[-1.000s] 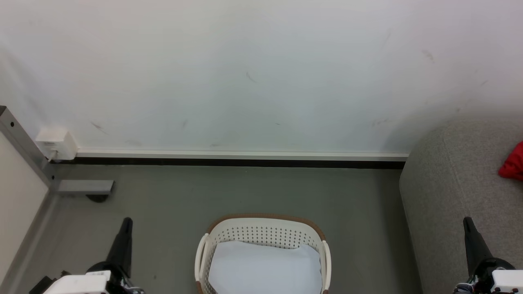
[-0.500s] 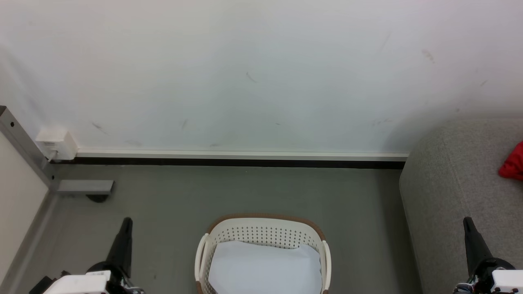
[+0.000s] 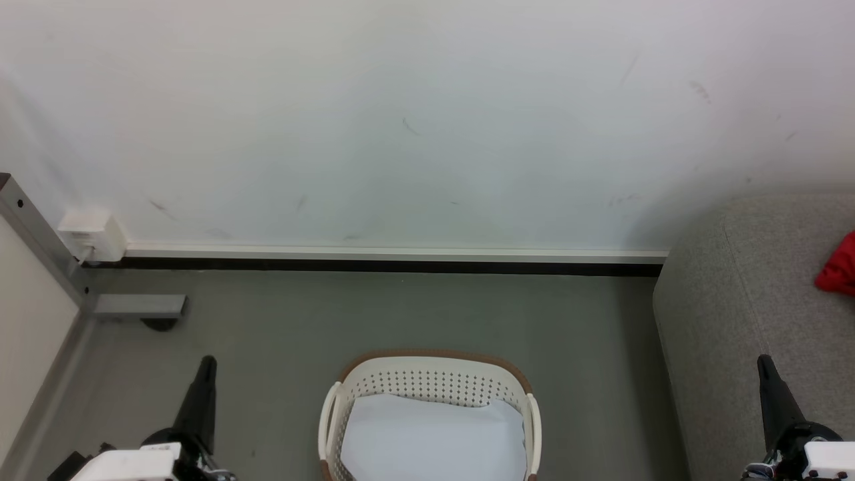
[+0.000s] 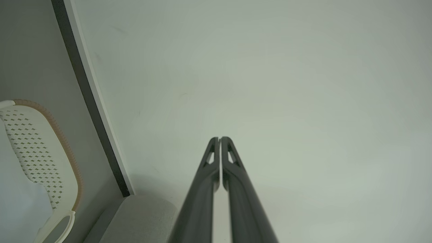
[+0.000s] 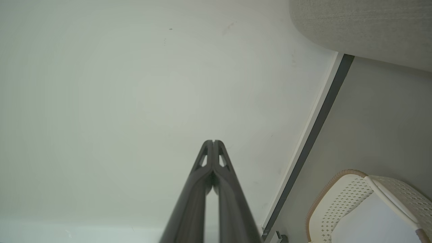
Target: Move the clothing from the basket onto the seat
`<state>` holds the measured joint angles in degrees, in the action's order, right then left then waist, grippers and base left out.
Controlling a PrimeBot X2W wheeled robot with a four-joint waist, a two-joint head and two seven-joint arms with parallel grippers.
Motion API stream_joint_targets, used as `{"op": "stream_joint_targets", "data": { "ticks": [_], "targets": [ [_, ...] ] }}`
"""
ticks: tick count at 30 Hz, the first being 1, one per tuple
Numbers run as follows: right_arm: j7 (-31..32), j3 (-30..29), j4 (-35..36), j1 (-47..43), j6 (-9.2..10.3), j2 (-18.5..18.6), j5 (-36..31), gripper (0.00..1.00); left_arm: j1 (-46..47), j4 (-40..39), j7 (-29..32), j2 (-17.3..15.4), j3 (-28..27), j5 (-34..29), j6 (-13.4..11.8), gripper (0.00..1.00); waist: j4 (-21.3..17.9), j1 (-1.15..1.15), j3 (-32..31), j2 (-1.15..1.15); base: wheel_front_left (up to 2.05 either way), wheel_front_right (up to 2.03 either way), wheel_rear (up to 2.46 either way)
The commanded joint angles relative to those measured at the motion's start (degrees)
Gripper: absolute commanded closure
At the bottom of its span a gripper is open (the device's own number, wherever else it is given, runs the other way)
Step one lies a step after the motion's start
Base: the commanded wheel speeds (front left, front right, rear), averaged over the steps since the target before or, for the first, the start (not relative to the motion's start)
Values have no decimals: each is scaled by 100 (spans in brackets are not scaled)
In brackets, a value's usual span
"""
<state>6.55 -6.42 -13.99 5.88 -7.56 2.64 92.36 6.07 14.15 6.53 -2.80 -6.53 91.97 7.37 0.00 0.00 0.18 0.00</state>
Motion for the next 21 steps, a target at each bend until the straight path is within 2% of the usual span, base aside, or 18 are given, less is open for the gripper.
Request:
{"op": "stream_joint_targets", "data": {
  "ticks": [1,21],
  "targets": [
    [15,-21,-11,79,14,45,13,100,43,-19,20,-15,-9,83,28,100,0,0,0,0,0,0,0],
    [14,-21,-11,79,14,45,13,100,43,-20,19,-15,-9,83,28,100,0,0,0,0,0,0,0]
  ]
}}
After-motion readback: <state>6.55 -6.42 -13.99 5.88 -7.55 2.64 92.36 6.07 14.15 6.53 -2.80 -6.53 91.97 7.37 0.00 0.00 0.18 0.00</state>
